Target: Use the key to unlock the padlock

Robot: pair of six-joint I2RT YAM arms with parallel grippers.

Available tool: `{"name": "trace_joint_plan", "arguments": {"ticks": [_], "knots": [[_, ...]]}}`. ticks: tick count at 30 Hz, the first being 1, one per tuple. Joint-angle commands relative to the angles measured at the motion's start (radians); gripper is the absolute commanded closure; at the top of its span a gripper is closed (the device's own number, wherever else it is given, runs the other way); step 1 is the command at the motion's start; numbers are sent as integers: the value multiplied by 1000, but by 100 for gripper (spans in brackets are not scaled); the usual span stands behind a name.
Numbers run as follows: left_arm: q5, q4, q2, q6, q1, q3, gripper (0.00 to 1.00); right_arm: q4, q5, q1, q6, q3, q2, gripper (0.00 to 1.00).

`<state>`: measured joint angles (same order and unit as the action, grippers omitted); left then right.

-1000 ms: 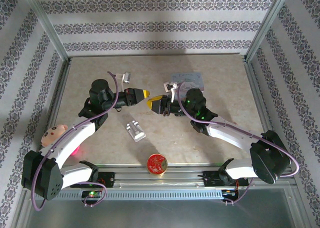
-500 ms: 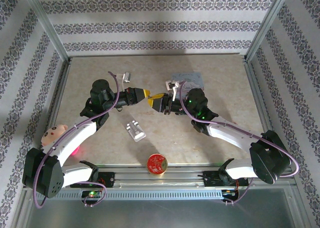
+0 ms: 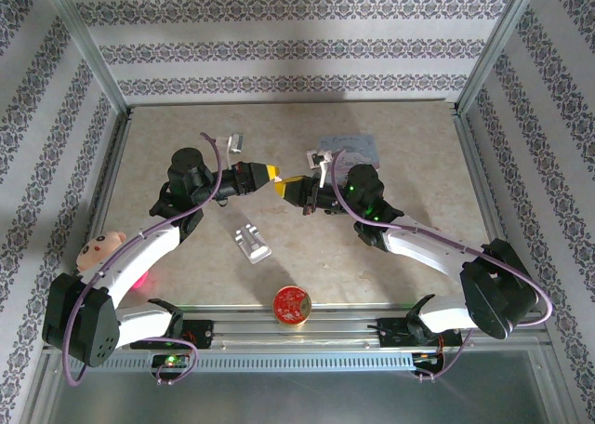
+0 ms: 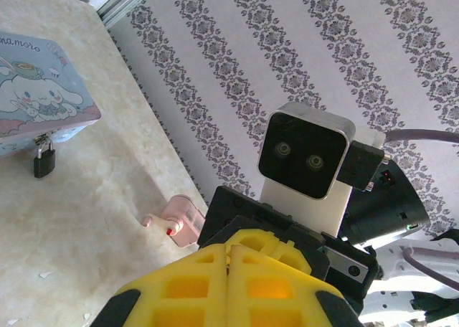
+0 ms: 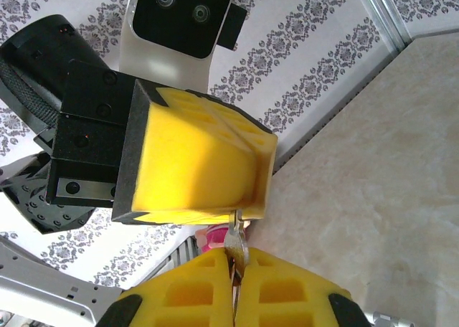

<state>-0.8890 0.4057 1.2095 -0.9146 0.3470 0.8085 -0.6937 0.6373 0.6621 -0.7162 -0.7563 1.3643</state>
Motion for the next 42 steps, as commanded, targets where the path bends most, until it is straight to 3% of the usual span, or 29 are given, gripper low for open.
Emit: {"name": "trace_joint_plan", "arguments": {"ticks": [1, 2, 5, 9, 14, 17, 22, 29, 33, 42], "knots": [[9, 53, -7, -13, -6, -11, 100, -48, 0, -13, 3, 17, -2, 100], [16, 48, -8, -15, -7, -11, 92, -47, -3, -14, 3, 23, -5, 100], [52, 25, -23, -12, -10, -11, 48, -37, -39, -26, -2, 43, -20, 100], [130, -47, -57, 37, -11, -2, 3, 33, -102, -66, -21, 83, -58, 100], [289, -248, -87, 165, -4, 51, 1, 265, -212, -161, -9, 112, -149, 100], [383, -373, -50, 221, 16, 108, 1, 498, -300, -243, 43, 85, -203, 100], [449, -374, 96, 230, 72, 163, 1, 742, -424, -422, 140, 27, -224, 100], [504, -320, 353, 229, 115, 282, 1, 786, -470, -604, 258, -96, -67, 100], [511, -260, 484, 224, 126, 347, 1, 777, -487, -637, 311, -200, 91, 100], [416, -241, 778, 193, 138, 558, 1, 764, -436, -677, 363, -448, 426, 100]]}}
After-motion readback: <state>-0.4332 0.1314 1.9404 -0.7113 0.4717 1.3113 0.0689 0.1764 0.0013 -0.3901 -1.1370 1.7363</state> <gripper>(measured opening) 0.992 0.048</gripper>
